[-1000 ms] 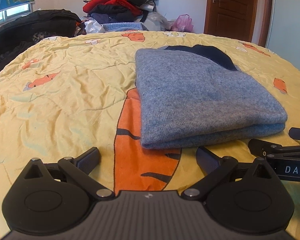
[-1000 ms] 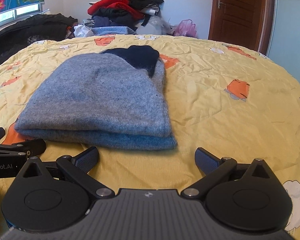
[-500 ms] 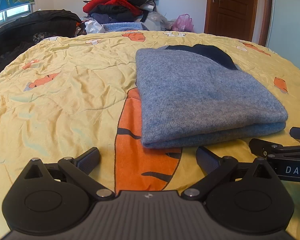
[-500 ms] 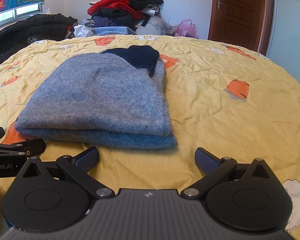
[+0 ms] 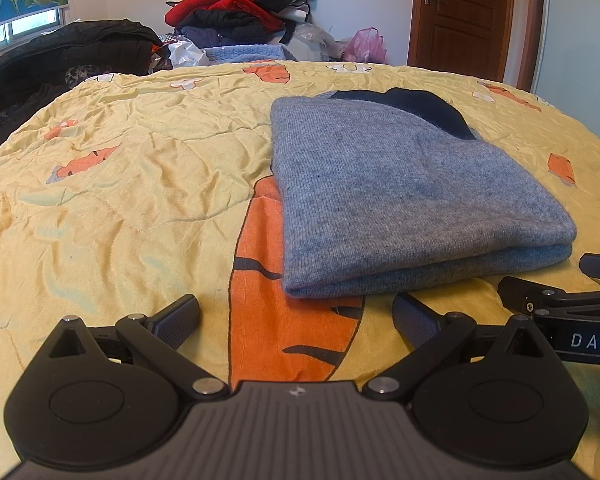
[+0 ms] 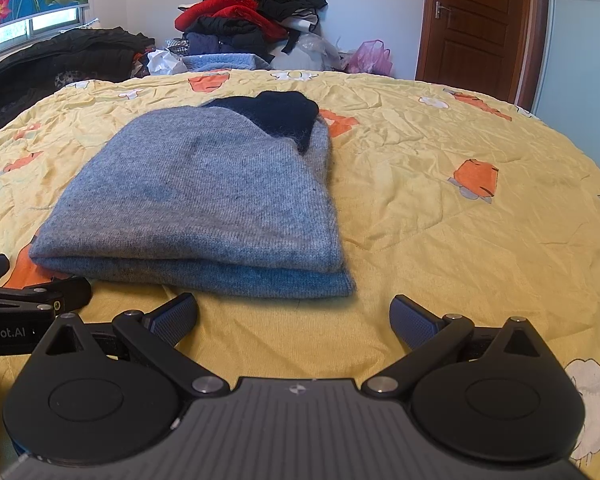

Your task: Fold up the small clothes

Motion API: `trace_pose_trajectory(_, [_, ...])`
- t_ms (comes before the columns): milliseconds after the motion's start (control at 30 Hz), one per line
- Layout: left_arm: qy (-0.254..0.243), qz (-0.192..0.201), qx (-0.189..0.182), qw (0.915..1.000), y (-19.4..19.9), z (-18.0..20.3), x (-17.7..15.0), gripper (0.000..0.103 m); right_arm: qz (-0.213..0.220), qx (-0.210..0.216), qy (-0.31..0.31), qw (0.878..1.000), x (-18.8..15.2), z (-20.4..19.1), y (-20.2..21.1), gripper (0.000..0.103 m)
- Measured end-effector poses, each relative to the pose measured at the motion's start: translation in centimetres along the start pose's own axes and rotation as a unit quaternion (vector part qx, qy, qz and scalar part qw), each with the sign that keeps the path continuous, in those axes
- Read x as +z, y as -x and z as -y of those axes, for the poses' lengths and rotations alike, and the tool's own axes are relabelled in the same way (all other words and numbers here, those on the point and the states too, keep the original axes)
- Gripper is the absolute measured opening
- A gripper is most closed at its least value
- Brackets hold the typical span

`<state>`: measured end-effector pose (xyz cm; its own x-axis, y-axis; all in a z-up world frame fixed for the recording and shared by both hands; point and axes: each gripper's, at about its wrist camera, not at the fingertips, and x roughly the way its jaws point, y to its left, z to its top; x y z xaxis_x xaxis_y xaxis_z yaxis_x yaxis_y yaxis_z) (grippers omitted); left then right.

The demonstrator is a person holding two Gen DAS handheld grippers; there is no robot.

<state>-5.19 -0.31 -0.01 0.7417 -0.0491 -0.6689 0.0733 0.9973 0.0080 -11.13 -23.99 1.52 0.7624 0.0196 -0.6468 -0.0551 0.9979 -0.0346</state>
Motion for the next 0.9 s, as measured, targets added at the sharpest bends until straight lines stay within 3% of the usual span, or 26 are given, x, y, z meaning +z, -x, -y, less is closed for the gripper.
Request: trace_pose_trajectory(900, [0.002, -0.010, 0.001, 0.9999, -0.02, -0.08, 0.31, 0.103, 0.000, 0.000, 0.000, 1.000, -0.07, -0.06, 0.13, 0.103])
